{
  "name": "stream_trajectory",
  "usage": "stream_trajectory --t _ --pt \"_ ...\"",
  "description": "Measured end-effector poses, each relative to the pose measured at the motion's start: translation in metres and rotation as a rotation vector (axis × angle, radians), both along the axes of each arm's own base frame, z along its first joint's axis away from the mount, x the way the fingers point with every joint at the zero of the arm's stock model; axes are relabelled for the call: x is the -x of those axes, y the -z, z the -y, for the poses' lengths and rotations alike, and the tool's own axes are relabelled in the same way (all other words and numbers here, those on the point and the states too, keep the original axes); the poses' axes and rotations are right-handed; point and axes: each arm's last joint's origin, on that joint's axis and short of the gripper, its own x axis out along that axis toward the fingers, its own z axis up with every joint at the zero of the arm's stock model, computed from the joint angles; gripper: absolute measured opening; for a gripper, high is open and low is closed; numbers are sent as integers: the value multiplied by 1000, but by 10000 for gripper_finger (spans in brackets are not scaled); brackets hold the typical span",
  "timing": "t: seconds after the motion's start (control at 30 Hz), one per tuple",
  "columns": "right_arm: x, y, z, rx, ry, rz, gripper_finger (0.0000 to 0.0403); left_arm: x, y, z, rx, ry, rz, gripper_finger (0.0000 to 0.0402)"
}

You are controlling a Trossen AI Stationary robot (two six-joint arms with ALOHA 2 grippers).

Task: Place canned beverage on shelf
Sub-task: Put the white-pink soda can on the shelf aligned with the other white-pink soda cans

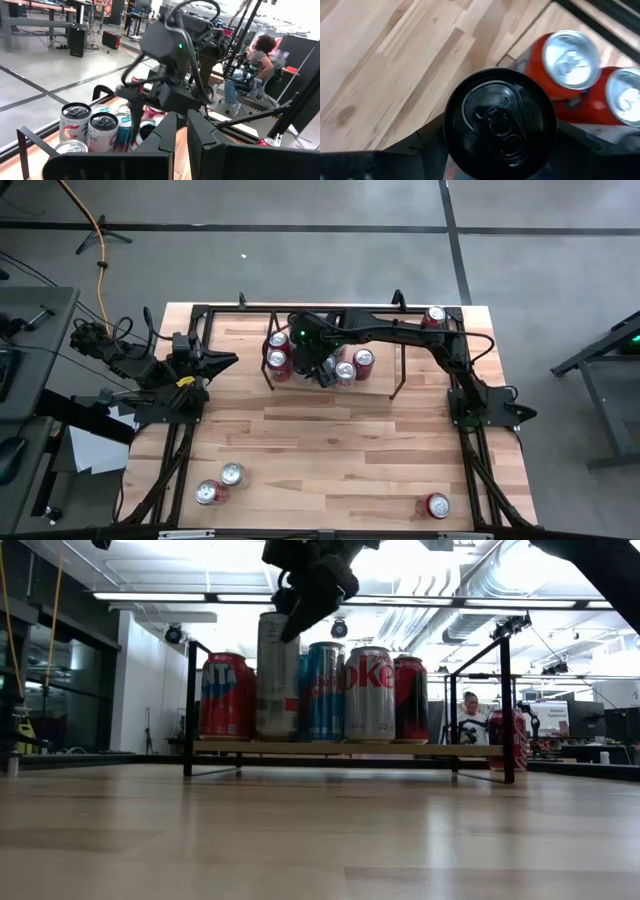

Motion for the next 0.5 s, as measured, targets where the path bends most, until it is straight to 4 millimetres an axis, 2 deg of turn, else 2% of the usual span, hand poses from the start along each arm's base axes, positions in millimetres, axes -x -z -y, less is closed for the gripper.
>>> stream_trajectory --t 0.17,0.5 --pt "-1 8 -4 12 -2 -18 257 0 0 0 0 -1 0 0" --pt "-3 8 -3 84 38 -8 257 0 0 0 2 -1 1 0"
